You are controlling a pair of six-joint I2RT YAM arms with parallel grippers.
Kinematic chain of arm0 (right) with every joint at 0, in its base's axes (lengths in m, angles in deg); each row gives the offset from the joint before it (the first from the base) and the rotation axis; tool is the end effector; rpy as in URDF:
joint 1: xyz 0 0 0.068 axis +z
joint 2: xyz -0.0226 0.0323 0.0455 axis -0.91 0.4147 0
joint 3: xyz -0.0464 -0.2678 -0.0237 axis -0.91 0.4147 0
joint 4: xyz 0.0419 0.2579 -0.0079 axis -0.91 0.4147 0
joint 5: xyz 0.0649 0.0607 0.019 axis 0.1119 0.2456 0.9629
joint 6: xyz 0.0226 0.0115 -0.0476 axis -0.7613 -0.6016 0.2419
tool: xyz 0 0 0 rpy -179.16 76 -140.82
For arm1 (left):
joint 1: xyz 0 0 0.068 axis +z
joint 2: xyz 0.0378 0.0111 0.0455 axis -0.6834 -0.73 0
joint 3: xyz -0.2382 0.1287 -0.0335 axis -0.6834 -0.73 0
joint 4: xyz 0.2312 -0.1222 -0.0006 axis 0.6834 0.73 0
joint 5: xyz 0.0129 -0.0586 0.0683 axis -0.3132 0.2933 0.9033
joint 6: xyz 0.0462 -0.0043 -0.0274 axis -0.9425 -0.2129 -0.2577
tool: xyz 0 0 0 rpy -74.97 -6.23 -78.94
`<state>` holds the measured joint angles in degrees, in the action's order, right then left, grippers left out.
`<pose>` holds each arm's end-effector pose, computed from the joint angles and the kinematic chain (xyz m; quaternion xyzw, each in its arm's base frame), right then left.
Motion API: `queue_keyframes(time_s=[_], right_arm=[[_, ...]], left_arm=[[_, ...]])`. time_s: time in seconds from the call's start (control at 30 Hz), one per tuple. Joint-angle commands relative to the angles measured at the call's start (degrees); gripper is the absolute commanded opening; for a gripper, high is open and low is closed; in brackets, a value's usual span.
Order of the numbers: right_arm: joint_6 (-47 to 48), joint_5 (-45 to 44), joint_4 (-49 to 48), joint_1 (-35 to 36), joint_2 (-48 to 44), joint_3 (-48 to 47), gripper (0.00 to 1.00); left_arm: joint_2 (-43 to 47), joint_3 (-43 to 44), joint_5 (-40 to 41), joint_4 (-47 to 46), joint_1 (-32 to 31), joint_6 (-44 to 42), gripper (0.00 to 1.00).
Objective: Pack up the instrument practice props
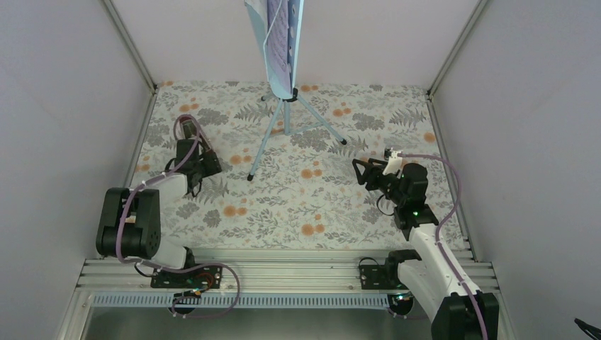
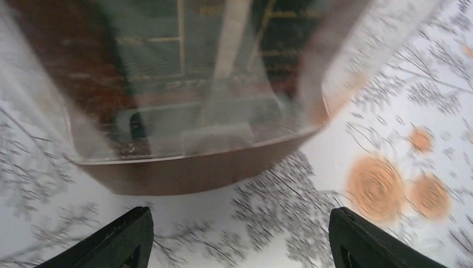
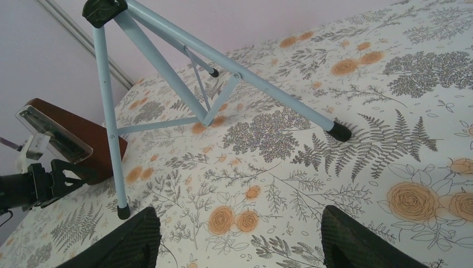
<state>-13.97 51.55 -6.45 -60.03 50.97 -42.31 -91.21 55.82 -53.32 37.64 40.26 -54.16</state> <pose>0.1828 0.0328 0.2245 -0.0219 0.7989 0.3027 0.5192 0.2709 -0.0137 0.1485 -0.1503 0.9202 -0.0781 0.3529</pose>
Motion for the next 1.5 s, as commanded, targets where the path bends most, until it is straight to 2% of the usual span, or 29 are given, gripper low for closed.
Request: queue_keyframes(time_s=[0.0, 0.1, 0.23, 0.43, 0.53, 0.63, 0.73, 0.9, 1.07, 1.17, 1.23, 1.37, 1.47], right_arm=[[1.1, 0.4, -0.7, -0.6, 0.7, -0.2, 0.68], [1.0, 0.5, -1.2, -0.6, 1.5, -0.3, 0.67], [0.9, 0.4, -1.9, -0.6, 2.6, -0.4, 0.69], [0.7, -0.5, -2.0, -0.6, 4.0, -1.3, 0.89], [0.6, -1.2, -2.2, -0.6, 3.8, -1.6, 0.98], [0.4, -1.2, -2.7, -0.6, 4.0, -1.6, 1.00], [0.2, -1.0, -2.9, -0.6, 4.2, -1.8, 1.00], [1.0, -3.0, -0.2, -0.5, 3.5, -3.4, 1.00], [0.8, -6.8, 1.2, -0.6, 1.7, -4.6, 0.99], [-1.8, -7.8, 0.6, -0.5, 0.2, -4.4, 0.99], [-4.7, -10.3, 0.2, -0.5, -0.7, -4.5, 1.00], [-8.3, -15.9, -4.0, -0.6, -5.0, -1.5, 1.00], [-8.5, -15.1, -3.9, -0.6, -7.9, -0.9, 1.00]], left_arm=[[-2.8, 3.4, 2.0, -1.5, 3.7, -1.9, 0.77], [-4.7, 6.0, 1.8, -0.5, 5.4, -2.9, 0.72], [-7.4, 9.4, 0.9, -0.1, 8.0, -4.7, 0.72], [-9.1, 12.1, -1.9, -0.4, 10.5, -6.9, 0.72], [-4.2, 10.5, -3.7, -0.7, 10.5, -6.7, 0.80], [2.4, 8.2, -5.9, -0.1, 10.4, -5.6, 0.90], [9.7, 7.3, -7.0, 3.3, 9.9, -3.9, 0.92], [24.2, 6.7, -6.7, 7.0, 8.8, 3.8, 0.95], [24.9, 14.1, -12.9, 14.3, 7.9, 6.8, 0.96], [27.6, 13.4, -16.0, 8.8, 3.7, 5.7, 0.94], [25.8, 15.3, -15.0, 7.6, -2.1, 3.2, 0.93], [11.0, 29.2, -11.2, 14.6, -15.7, -5.5, 0.91], [1.3, 35.4, -11.9, 13.1, -20.3, -13.1, 0.91]])
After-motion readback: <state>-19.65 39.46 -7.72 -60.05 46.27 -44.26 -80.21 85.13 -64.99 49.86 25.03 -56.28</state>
